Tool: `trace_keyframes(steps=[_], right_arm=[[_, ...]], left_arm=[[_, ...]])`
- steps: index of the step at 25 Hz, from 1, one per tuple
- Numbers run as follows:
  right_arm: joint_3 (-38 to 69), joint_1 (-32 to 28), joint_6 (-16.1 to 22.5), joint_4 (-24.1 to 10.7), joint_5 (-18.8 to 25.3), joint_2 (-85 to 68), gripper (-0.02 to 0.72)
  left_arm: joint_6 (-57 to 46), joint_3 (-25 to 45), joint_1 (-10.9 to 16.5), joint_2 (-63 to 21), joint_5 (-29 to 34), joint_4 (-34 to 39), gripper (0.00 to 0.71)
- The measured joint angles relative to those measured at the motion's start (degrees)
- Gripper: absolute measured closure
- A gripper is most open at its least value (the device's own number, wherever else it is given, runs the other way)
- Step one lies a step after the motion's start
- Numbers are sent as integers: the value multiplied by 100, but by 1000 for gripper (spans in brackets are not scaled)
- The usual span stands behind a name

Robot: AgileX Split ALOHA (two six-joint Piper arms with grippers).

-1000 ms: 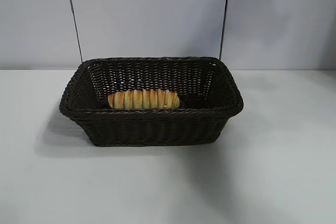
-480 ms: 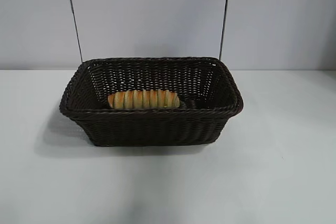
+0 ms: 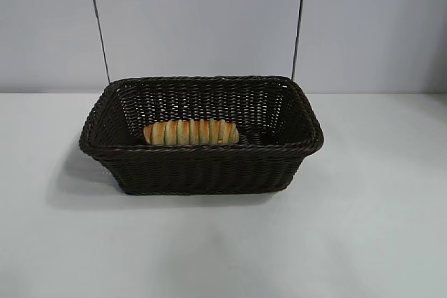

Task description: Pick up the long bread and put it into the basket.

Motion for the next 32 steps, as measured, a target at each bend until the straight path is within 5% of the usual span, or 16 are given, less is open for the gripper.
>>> trace_keyframes(steps=[14,22,32], right_arm=[[2232,0,-89,-89,0,-792,54],[2508,0,-408,-119,-453,-792,62],[2515,0,-413,-119,-468,-792,62]], left_arm=[[0,0,0,0,0,0,16],[0,0,0,0,0,0,16],[0,0,0,0,0,0,16]])
